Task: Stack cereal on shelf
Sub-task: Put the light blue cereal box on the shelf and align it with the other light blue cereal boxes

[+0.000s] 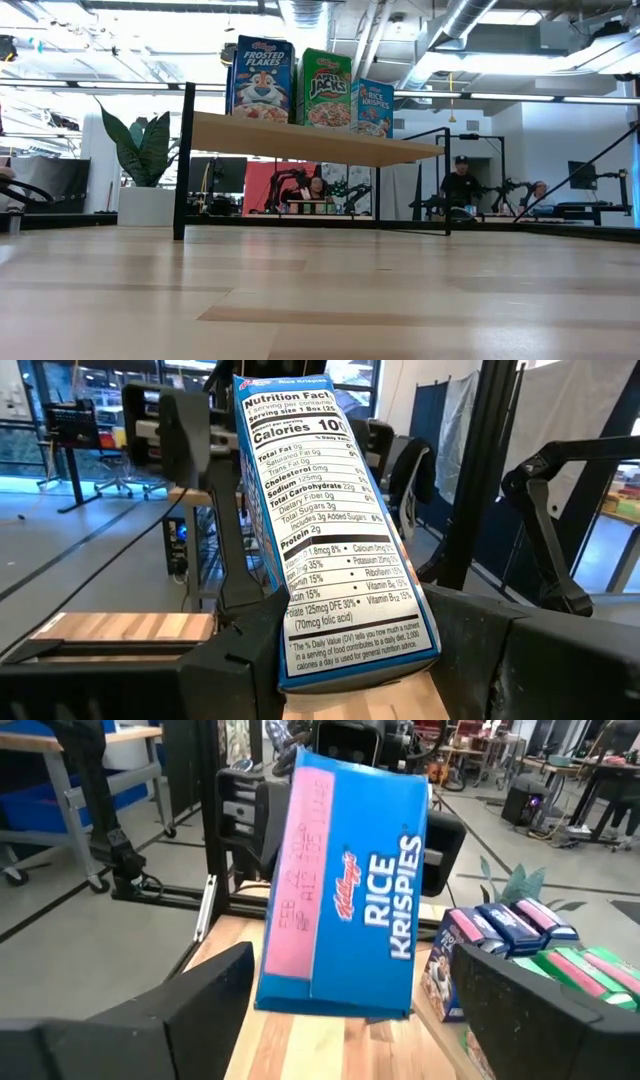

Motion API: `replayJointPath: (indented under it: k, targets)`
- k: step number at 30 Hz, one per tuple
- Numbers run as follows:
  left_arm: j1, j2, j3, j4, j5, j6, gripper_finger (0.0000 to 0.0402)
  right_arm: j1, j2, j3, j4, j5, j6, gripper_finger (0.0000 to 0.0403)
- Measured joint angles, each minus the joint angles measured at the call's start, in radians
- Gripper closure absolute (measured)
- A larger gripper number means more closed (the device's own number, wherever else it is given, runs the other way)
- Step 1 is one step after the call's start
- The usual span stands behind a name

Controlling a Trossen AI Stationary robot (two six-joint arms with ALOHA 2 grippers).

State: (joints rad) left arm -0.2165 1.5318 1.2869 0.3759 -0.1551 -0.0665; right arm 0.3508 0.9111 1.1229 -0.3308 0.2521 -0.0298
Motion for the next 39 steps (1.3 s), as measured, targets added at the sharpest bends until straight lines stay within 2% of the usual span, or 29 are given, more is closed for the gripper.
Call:
replayJointPath:
  k: [8,16,24,30,33,39]
  targets:
    - [0.0,0.0,0.0,-0.002,-0.001,-0.001,0.0233,0.0,-0.013,0.0,0.028,-0.011,-0.005,0.0114]
    - [0.0,0.0,0.0,0.0,-0.003,0.002,0.0233,0.0,-0.014,0.0,0.024,-0.019,-0.005,0.0152]
    - [0.0,0.0,0.0,-0.001,-0.012,0.006,0.0233,0.0,-0.014,0.0,0.025,-0.018,-0.004,0.0238]
    - [-0.002,-0.002,0.001,-0.011,-0.111,-0.024,0.0218,0.0,-0.014,0.0,0.023,-0.014,-0.023,0.0265]
    - [-0.009,-0.023,0.003,-0.087,-0.159,-0.054,0.0191,-0.001,-0.014,0.0,0.021,-0.005,-0.031,0.0265]
    - [-0.03,-0.082,0.094,-0.47,-0.231,-0.193,0.013,-0.01,-0.025,0.01,-0.013,0.028,-0.088,0.0267]
